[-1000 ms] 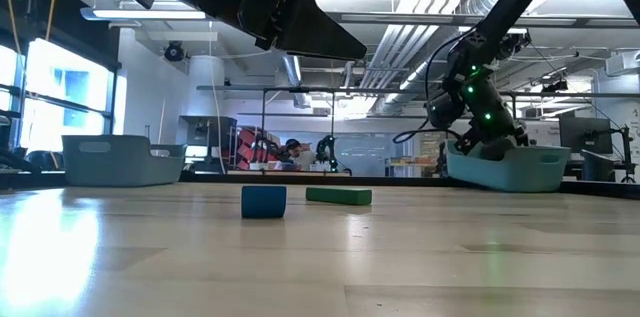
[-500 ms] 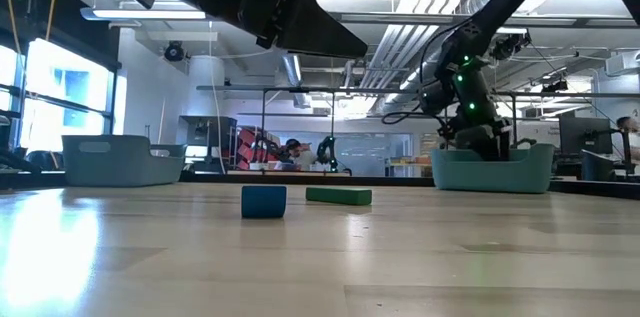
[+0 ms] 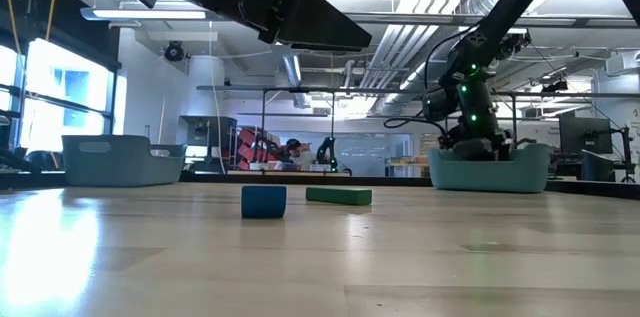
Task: Sort blocks by size
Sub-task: Put the blue semicircle block into the green bin
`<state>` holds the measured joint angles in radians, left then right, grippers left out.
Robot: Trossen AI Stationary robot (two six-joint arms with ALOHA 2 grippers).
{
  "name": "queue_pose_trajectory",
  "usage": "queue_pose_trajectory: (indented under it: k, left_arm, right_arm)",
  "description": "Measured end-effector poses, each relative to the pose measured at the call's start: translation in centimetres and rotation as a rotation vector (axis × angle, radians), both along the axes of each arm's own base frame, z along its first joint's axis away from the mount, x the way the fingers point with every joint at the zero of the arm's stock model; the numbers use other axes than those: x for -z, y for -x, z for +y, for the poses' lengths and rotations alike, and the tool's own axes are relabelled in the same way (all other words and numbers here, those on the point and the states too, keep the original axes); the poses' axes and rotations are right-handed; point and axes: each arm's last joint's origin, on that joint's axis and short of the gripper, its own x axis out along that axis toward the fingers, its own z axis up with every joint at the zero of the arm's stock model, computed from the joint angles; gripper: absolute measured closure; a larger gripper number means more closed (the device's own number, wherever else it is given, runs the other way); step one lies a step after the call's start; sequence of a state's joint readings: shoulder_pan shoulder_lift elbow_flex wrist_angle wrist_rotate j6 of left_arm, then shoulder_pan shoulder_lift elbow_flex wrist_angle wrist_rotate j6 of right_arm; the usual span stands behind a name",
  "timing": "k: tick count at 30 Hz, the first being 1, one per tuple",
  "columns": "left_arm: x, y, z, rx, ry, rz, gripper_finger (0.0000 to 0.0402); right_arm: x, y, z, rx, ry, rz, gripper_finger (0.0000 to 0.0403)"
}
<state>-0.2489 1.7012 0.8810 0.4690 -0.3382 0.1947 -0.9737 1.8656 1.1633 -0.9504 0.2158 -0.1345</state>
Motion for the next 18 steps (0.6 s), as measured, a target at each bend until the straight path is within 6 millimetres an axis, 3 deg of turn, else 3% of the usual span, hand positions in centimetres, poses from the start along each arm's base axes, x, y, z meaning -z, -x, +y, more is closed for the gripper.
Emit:
queue_pose_trajectory:
  k: [7, 16, 18]
  left_arm:
    - [0.01, 0.00, -0.01, 0.000, 0.000, 0.001, 0.0149]
    - [0.01, 0.01, -0.01, 0.000, 0.000, 0.001, 0.0149]
    - [0.01, 0.01, -0.01, 0.000, 0.000, 0.001, 0.0149]
  right_arm:
    - [0.01, -0.06, -0.27, 0.002, 0.018, -0.022, 0.0170]
    - [0.04, -0.16, -0.41, 0.002, 0.033, -0.032, 0.0320]
    - [0.02, -0.13, -0.39, 0.008, 0.035, -0.027, 0.0321]
